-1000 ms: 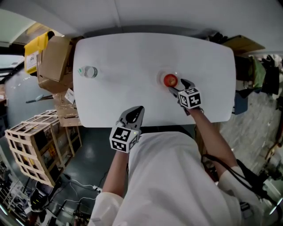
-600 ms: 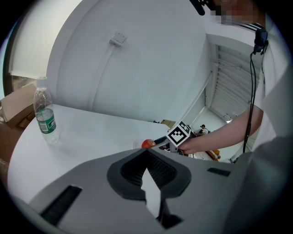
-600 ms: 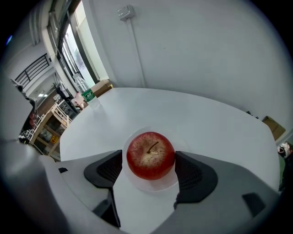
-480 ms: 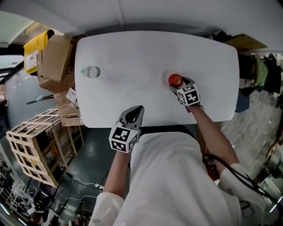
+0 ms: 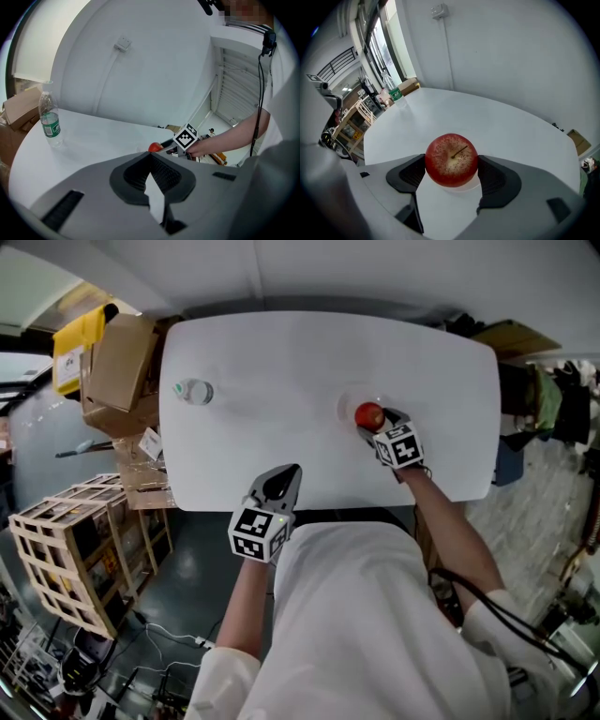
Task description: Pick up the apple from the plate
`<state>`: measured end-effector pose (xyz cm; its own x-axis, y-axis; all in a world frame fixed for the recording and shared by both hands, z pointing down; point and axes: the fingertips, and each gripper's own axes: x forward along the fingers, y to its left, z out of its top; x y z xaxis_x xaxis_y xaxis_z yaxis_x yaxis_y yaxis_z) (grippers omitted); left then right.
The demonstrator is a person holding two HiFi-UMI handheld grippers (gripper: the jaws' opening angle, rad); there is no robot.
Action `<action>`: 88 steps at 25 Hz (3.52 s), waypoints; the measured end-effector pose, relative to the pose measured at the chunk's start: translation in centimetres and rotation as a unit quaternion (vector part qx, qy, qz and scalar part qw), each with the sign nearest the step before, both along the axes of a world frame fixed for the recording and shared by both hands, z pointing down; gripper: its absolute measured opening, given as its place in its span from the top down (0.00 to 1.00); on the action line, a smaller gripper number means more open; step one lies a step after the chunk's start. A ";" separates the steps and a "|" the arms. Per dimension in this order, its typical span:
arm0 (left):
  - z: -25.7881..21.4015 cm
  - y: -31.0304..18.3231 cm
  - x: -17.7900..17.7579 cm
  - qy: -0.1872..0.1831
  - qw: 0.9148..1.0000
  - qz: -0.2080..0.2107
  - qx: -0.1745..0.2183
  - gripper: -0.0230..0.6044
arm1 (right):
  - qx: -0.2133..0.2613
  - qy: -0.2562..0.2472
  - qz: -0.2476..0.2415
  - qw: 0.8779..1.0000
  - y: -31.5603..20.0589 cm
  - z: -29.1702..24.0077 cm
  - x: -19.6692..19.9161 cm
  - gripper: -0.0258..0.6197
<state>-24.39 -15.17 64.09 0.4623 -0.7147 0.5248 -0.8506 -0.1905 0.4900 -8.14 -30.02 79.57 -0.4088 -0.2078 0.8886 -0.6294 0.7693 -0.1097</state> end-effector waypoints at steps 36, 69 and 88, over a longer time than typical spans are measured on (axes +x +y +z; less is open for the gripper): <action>-6.1 7.4 17.8 -0.050 0.986 -0.154 0.036 0.96 | 0.052 -0.167 -0.060 0.983 4.3 -12.8 20.5 0.42; -6.0 24.8 13.7 -0.043 0.968 -0.247 0.026 0.96 | 0.076 -0.207 -0.088 0.971 13.5 -18.8 16.2 0.42; -6.2 26.5 12.9 -0.044 0.965 -0.254 0.050 0.96 | 0.105 -0.227 -0.099 0.963 15.0 -21.3 14.4 0.42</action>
